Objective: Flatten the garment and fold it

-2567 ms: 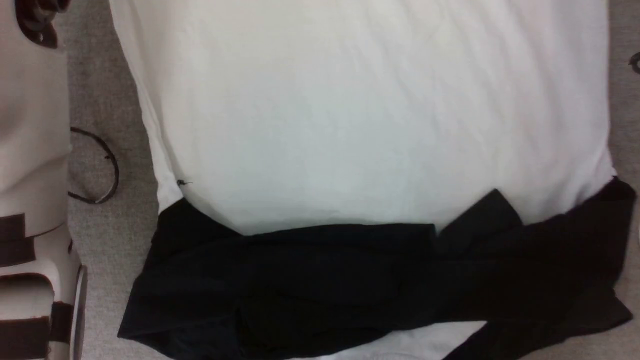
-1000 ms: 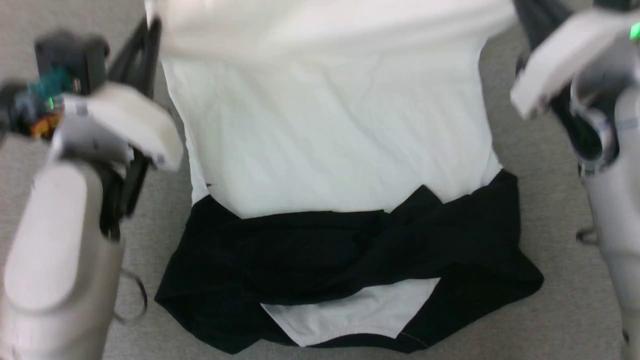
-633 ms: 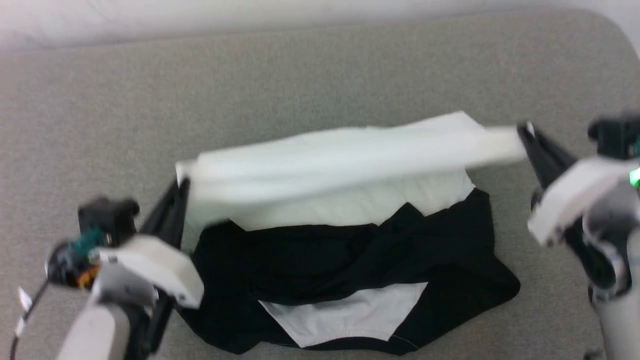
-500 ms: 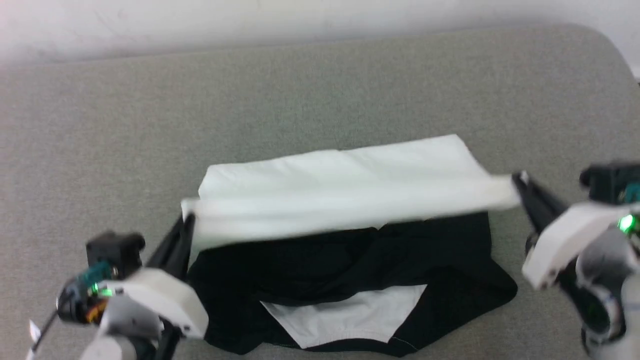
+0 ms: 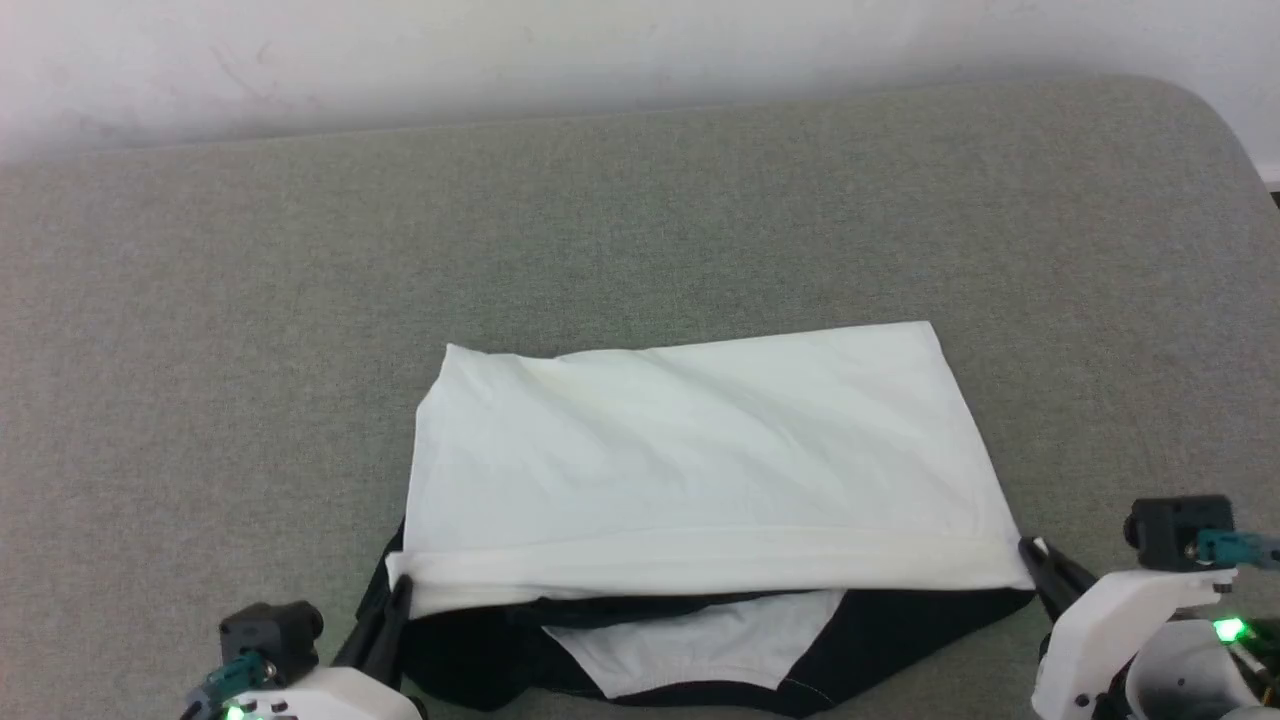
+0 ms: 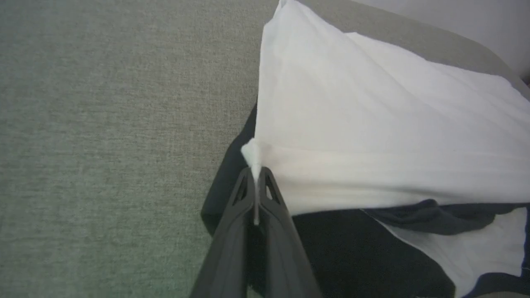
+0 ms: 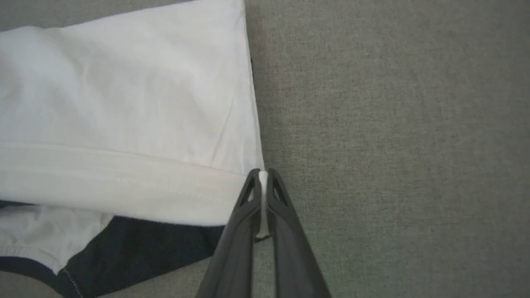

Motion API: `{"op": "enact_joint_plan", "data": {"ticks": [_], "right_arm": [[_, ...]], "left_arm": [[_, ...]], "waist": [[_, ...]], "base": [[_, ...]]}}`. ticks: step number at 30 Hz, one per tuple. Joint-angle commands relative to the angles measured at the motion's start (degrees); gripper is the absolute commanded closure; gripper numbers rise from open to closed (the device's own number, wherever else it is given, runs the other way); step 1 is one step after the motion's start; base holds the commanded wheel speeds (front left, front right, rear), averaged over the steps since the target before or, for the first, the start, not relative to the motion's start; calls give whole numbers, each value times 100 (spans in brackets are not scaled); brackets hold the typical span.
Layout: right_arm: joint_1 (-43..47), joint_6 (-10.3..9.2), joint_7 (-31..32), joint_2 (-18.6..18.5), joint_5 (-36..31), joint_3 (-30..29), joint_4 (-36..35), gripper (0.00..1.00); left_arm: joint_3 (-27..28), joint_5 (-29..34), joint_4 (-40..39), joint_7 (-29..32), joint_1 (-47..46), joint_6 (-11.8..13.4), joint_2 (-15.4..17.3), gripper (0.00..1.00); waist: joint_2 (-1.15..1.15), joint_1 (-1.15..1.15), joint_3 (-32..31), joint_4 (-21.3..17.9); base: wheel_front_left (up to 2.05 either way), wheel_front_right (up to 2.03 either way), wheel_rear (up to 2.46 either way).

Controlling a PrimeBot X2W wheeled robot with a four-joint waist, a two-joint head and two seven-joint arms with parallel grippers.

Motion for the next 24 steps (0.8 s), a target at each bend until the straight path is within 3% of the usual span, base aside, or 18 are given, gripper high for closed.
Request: {"op": "enact_joint_plan", "data": {"ticks": [1,5,6,7,8,9,18,24], "right_arm": [[68,-13,3,21,-71,-22,89,100],[113,-13,-30,107,-84,72,416,100],[125,-13,-21,125,-71,89,488,100],[139,-13,-13,140,-70,109,538,67],[153,-13,-19,151,-72,122,571,20],[177,-13,-20,163,-59,123,596,0],[538,-13,5,225,-118,-254,229,0],[376,-13,-874,250,121,-526,-49,0]], "left_arm": [[-2,-14,113,-39,37,-20,7,100],[-80,-66,460,-153,23,-92,-79,100],[-97,-75,538,-187,23,-115,-92,74],[-113,-88,610,-219,24,-141,-103,40],[-109,-125,674,-249,29,-156,-129,0],[-104,-146,721,-284,42,-163,-144,0],[118,-128,531,-966,233,-123,-118,0],[137,227,460,-1742,-31,-39,-155,0]], "waist": [[0,0,10,11],[0,0,-19,46],[0,0,-43,55],[0,0,-67,63],[0,0,-108,75],[0,0,-153,85],[0,0,-614,231],[0,0,-753,282]], "base": [[0,0,0],[0,0,0],[0,0,0],[0,0,0],[0,0,0],[0,0,0],[0,0,0],[0,0,0]]}}
